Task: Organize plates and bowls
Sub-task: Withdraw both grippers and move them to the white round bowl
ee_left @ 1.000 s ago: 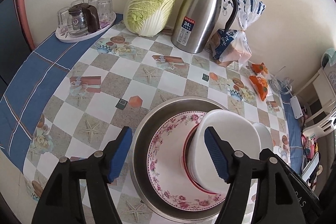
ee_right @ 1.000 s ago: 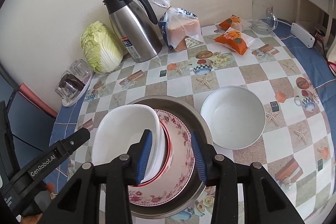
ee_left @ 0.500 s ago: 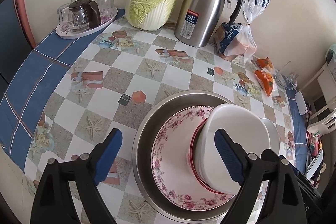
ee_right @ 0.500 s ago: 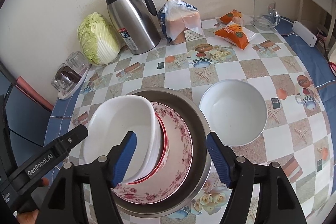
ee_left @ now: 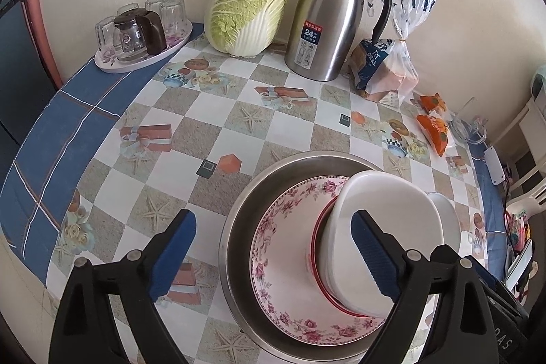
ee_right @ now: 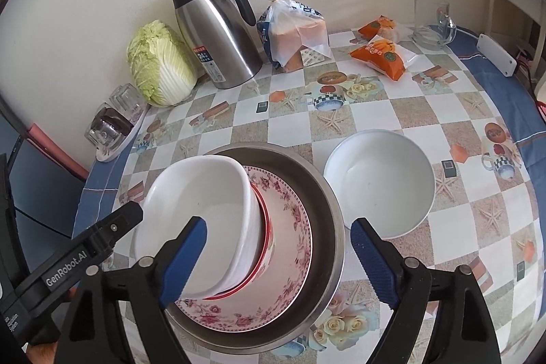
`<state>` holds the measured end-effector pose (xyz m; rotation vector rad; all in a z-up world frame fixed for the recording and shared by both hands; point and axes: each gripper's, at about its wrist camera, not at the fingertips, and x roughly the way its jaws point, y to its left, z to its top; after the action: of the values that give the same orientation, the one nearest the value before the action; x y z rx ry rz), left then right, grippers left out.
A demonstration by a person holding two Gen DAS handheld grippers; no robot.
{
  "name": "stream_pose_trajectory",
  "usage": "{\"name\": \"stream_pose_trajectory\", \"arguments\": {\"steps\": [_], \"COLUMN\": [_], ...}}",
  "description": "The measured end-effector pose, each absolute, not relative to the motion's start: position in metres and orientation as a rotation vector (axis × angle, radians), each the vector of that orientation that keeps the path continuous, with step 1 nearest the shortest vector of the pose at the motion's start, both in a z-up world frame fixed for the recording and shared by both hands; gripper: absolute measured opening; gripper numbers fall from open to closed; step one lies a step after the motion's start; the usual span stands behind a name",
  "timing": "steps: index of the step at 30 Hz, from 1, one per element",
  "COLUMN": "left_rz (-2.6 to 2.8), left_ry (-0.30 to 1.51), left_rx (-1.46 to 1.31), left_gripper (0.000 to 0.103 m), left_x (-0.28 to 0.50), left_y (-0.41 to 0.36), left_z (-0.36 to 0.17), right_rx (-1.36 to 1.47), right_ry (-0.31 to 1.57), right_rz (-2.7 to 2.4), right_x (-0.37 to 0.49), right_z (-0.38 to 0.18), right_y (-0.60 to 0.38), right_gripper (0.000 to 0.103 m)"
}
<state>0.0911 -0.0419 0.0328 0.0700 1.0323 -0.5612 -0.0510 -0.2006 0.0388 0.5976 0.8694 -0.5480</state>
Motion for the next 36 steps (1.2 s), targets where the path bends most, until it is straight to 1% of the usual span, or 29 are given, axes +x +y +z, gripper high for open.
{"name": "stream_pose_trajectory", "arguments": {"steps": [4,13,20,28,36], "left_rz": [-0.556,-0.566,-0.602,-0.714,-0.828], "left_ry": [1.021,0.981,0.924,0.854,0.853], "left_rx": [0.070,0.054,0.052,0.097,0.178], "left_gripper": [0.093,0.093,0.093,0.093,0.093], "left_x": [0.090,0.078,0.060,0.021,-0.015], "left_y": [-0.042,-0.051,-0.073,-0.124,-0.179], "left_z": [0.035,0.047,0.065,0.085,0.079], "right_rx": [0.599,0.596,0.621,0.659,0.693], "right_ry": [0.861,0.833,0.803,0.778,0.778], "right_rz": [-0.551,-0.564,-0.619,-0.750,-0.826], "right_x": [-0.053,-0.064,-0.093,-0.139,-0.167], "right_z": [0.040,0.046,0.048,0.048,0.040], "right_y": [-0.202,-0.211,-0.239,-0.284,-0.314], "right_gripper": [0.103,0.103,0.103,0.103,0.103]}}
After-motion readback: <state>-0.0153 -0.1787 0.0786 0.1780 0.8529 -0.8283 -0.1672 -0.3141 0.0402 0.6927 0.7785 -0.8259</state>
